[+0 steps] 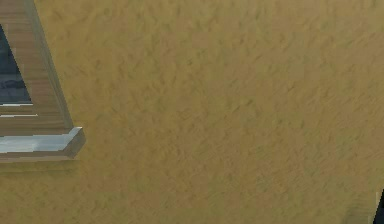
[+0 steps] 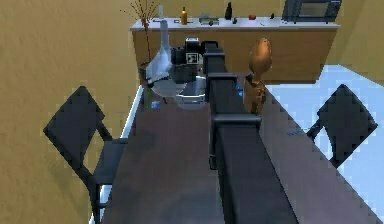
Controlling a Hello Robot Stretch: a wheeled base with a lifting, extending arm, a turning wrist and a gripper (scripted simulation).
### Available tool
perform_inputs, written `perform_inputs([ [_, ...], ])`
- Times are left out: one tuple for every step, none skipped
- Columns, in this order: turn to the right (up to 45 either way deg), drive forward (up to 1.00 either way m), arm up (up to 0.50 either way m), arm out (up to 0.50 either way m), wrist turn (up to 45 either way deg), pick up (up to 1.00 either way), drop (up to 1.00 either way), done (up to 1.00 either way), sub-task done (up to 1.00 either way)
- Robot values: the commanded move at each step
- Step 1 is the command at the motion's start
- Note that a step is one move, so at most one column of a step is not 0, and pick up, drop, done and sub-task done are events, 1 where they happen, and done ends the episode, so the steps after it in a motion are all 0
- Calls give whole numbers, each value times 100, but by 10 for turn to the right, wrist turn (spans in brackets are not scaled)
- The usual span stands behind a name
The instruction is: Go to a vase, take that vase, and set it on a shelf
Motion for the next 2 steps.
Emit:
perform_inputs([
  [0, 0, 0, 0, -450, 0, 0, 0, 0],
  [0, 0, 0, 0, -450, 0, 0, 0, 0],
])
